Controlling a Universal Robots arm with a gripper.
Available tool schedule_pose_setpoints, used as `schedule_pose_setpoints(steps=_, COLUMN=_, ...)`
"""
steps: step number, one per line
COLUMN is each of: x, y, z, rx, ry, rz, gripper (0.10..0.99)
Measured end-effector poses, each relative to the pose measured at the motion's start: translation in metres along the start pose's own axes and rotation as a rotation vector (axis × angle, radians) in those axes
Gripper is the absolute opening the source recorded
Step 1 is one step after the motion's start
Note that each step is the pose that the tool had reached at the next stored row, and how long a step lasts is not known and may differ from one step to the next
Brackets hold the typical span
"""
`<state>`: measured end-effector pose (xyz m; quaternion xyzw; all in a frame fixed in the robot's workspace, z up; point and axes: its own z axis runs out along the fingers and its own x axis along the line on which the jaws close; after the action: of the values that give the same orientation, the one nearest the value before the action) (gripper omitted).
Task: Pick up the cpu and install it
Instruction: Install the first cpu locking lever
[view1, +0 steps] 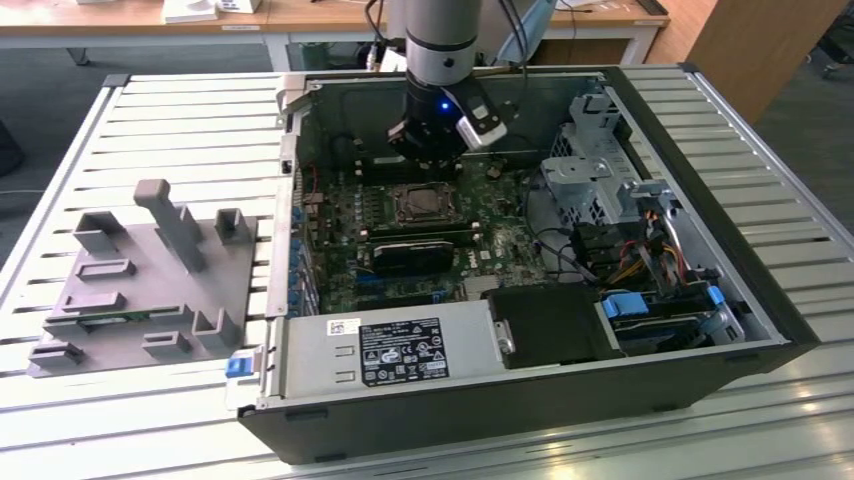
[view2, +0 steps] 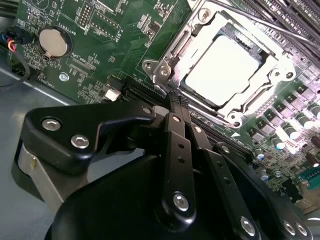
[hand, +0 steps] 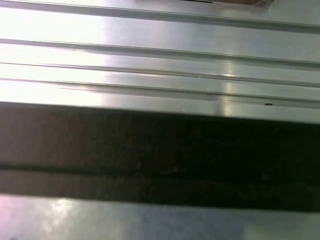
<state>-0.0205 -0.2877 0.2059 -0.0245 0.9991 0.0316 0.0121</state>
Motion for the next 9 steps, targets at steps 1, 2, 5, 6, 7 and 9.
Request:
schedule_pose_setpoints(steps=1, x=0.0, y=-0.0003, z=0.0, rx=0.0, ry=0.0, rz=0.0, gripper=0.106)
schedule_pose_setpoints(steps=2, x=0.0, y=-0.0007, z=0.0, rx=0.0, ry=0.0, rz=0.0, gripper=0.106)
schedule_pose_setpoints(steps=5, x=-0.0002, y=-0.0013, z=0.0, rx=0.0, ry=-0.0001, rz=0.0, gripper=0.106)
schedule_pose_setpoints(steps=6, x=-0.0003, y=-0.0016, z=-0.0001, rx=0.0, ry=0.0, rz=0.0, gripper=0.106)
schedule_pose_setpoints(steps=7, x=-0.0003, y=-0.002, z=-0.0002, rx=0.0, ry=0.0001, rz=0.0, gripper=0.106)
schedule_pose_setpoints(steps=9, x=-0.0005, y=-0.0027, z=-0.0001, rx=0.0, ry=0.0, rz=0.0, gripper=0.106)
